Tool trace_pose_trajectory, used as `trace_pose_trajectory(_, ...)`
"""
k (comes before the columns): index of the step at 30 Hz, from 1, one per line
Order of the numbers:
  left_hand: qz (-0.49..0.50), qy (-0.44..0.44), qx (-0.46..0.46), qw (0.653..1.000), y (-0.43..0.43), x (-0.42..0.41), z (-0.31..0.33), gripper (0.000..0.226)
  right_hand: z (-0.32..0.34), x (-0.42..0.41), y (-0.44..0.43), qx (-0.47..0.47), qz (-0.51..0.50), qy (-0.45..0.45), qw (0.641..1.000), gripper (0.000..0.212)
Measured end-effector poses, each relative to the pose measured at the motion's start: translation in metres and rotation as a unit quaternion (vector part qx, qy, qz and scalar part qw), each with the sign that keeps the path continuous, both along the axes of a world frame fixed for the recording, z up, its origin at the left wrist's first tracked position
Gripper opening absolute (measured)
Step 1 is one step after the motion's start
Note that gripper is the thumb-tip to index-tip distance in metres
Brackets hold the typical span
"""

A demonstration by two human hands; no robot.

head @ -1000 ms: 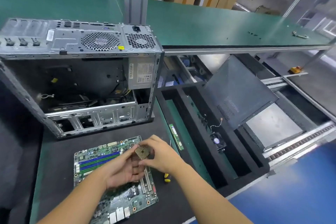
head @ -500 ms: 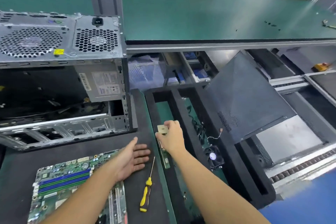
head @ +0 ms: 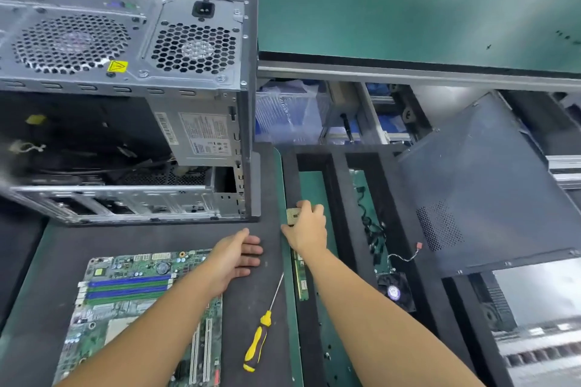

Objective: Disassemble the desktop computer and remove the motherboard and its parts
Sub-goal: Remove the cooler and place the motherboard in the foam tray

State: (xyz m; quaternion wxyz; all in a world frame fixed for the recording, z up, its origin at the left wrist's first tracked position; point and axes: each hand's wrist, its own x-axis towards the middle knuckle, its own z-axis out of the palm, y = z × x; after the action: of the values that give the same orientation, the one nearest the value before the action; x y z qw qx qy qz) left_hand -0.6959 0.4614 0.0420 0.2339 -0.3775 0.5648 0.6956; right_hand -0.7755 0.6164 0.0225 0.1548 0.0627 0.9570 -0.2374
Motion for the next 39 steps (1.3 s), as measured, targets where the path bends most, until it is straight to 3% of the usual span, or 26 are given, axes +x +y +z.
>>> trace_pose_trajectory(6,-0.007,0.040,-0.023,0.999,-0.017,0.017,0.017,0.035,0.018,0.012,-0.011,0.040,-0.014,-0.030,0.999,0.071)
trace_pose_trajectory(10,-0.066,0.115,-0.099,0.986,-0.044,0.031,0.028,0.026,0.038,0.044,-0.036,0.033,0.012,0.067,0.997,0.048)
trace_pose_trajectory(13,-0.205,0.201,-0.253,0.924,-0.086,0.054,0.030,0.017,0.052,0.076,-0.065,-0.064,0.071,0.021,0.995,0.024)
trace_pose_trajectory(15,-0.267,0.234,-0.343,0.870,-0.120,0.072,0.030,0.015,0.056,0.098,-0.087,-0.051,0.124,-0.033,0.990,0.010)
trace_pose_trajectory(17,-0.246,0.250,-0.419,0.838,-0.153,0.089,0.027,0.015,0.056,0.117,-0.107,-0.003,0.171,-0.084,0.982,0.011)
trace_pose_trajectory(20,-0.146,0.228,-0.507,0.818,-0.195,0.118,0.019,0.014,0.053,0.136,-0.127,0.020,0.155,-0.102,0.982,0.025)
trace_pose_trajectory(23,-0.062,0.144,-0.517,0.842,-0.229,0.146,0.007,0.021,0.046,0.146,-0.132,0.027,0.122,-0.106,0.986,0.033)
trace_pose_trajectory(26,-0.034,0.107,-0.411,0.905,-0.248,0.163,-0.003,0.023,0.041,0.155,-0.133,0.041,0.102,-0.111,0.988,0.029)
trace_pose_trajectory(28,-0.061,0.123,-0.358,0.924,-0.252,0.169,-0.007,0.021,0.040,0.163,-0.137,0.050,0.084,-0.094,0.991,0.028)
trace_pose_trajectory(31,-0.078,0.156,-0.328,0.928,-0.252,0.171,-0.010,0.018,0.041,0.171,-0.146,0.056,0.085,-0.012,0.995,0.030)
trace_pose_trajectory(34,-0.080,0.170,-0.344,0.920,-0.252,0.169,-0.012,0.017,0.044,0.179,-0.162,-0.010,0.100,-0.037,0.994,0.030)
trace_pose_trajectory(39,-0.101,0.178,-0.347,0.915,-0.255,0.172,-0.018,0.016,0.043,0.190,-0.170,-0.023,0.092,-0.062,0.994,0.021)
